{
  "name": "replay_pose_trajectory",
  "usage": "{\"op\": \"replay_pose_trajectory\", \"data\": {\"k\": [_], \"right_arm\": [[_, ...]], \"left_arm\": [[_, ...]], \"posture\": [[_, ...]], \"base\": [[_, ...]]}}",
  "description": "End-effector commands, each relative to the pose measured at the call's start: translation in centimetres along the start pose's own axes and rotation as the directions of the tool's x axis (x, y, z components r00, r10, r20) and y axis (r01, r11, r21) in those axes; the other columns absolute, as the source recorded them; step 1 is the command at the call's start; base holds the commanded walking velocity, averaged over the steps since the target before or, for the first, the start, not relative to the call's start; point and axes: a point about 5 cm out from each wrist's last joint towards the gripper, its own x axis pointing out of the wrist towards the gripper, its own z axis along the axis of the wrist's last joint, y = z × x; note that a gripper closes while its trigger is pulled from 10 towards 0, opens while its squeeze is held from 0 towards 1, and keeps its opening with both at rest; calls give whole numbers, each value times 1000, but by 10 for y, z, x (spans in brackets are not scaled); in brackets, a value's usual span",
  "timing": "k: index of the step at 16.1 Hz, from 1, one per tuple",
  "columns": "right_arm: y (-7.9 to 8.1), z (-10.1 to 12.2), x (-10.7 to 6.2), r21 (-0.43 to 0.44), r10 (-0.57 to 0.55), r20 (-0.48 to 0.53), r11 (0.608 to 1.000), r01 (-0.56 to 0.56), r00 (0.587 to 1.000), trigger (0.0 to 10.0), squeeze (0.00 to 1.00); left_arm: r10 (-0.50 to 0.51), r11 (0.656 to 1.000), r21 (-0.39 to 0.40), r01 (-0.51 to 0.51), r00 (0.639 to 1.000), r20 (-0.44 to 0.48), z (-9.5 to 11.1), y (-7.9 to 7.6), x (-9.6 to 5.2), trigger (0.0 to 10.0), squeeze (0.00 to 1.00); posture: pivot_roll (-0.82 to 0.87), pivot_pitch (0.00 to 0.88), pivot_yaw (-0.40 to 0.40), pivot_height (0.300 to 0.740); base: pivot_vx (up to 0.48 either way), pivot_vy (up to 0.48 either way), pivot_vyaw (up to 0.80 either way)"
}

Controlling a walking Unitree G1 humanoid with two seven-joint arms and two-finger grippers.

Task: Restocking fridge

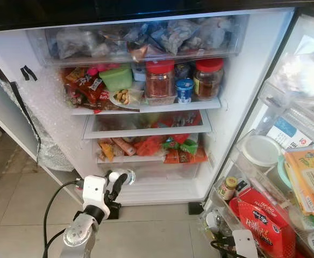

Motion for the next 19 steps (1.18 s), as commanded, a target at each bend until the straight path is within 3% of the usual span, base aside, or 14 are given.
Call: {"op": "replay_pose_trajectory", "data": {"k": [1,19], "right_arm": [[0,-8,-2,11,-2,-24,1000,2,1000,10000,0],[3,-10,-2,26,21,-38,999,-20,999,10000,0]], "left_arm": [[5,1000,21,-4,1000,-3,3,3,-1,10000,0],[12,1000,19,-12,1000,-13,7,4,-1,10000,0]], "posture": [[91,66,48,740],[100,95,48,740]], "base": [[0,0,0],[0,0,0]]}}
